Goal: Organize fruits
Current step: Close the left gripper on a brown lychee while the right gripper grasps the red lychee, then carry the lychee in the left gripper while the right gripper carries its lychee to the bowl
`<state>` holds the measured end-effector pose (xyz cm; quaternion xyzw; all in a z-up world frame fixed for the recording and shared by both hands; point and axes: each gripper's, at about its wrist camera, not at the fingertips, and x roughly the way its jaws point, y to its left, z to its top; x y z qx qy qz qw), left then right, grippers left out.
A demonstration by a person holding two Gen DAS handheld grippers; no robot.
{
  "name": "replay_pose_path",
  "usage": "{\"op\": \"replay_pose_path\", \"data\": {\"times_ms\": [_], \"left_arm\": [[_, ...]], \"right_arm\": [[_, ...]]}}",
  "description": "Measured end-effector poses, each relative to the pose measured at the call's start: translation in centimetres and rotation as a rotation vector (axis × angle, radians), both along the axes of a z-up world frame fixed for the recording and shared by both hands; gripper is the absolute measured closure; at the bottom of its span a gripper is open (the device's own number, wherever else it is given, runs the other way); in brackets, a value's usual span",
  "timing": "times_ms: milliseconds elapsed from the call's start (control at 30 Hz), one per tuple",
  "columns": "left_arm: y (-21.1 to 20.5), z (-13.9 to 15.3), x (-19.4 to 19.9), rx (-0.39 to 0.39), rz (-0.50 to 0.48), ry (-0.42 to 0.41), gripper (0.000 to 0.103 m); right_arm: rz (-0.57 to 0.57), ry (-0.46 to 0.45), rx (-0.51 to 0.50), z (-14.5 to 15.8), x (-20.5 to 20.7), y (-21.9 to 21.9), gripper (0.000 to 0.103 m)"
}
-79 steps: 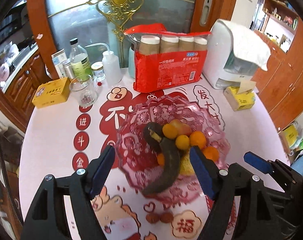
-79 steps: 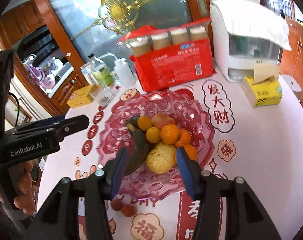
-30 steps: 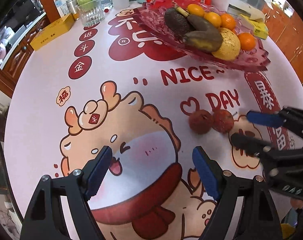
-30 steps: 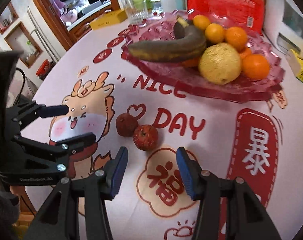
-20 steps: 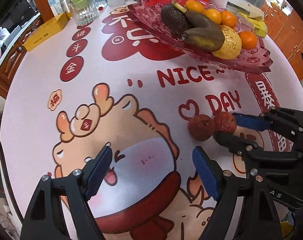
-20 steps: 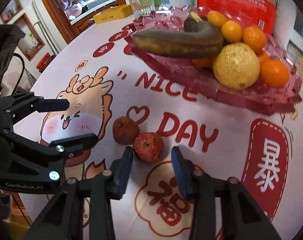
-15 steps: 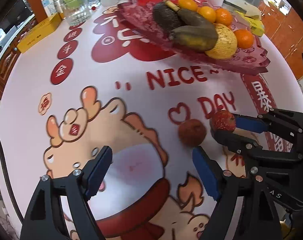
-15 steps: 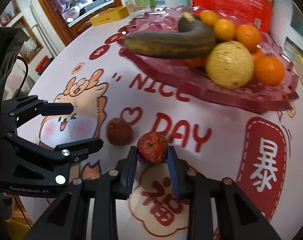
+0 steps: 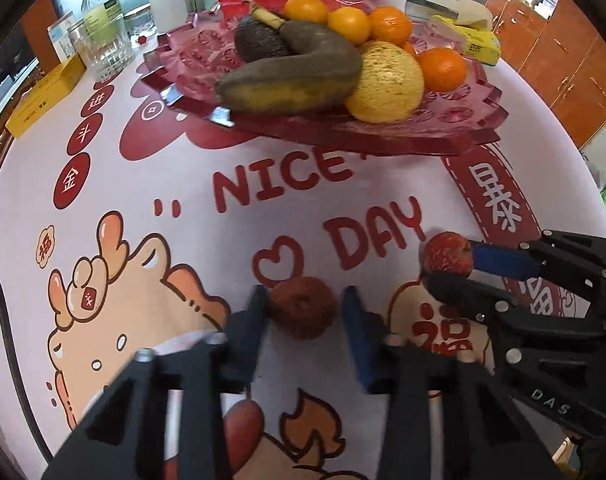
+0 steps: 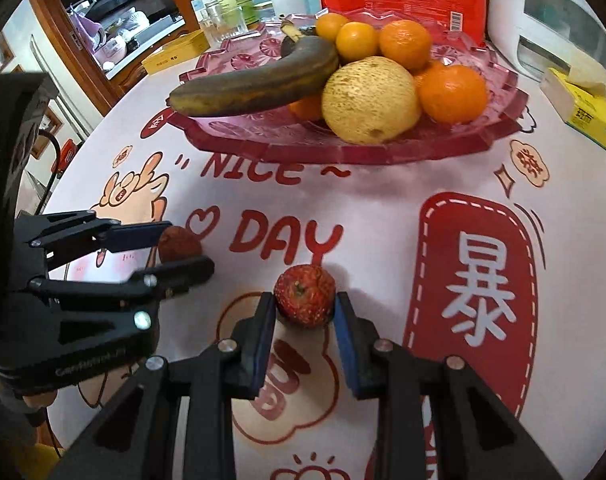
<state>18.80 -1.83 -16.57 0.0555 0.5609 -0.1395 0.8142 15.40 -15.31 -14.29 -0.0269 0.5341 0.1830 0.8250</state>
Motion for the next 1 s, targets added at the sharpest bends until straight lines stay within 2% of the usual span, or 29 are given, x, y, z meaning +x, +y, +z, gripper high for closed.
{"op": "replay_pose_path", "data": {"times_ms": [200,400,533,700,1000], "left_arm": [[-0.4,0.8,-1.4,-0.006,0.002,-0.003,0.073],[0.9,4.1,-3.1,-0.016,0.040,-0.045,0.074],[2.3,7.7,-3.4,-0.050,0.089,-0.086,0.074],[3.7,14.4,-2.9,-0.076,0.117,-0.180,0.074],[3.0,26.1,0.0,-0.035,0.111,-0.327,0.073]], "right_arm": [[-0.023,0.011,-0.014,0.3,-0.5,-0.1,0.073],[-0.030,-0.048,0.015,3.4,-1.6,-0.8,0.073],[-0.025,-0.116,0.047,6.8,-2.5,-1.0,0.073],[0.008,-0.222,0.069,12.4,-3.4,-0.7,0.073],[0.004,-0.358,0.103,23.5,-2.2,-1.4,0.073]]}}
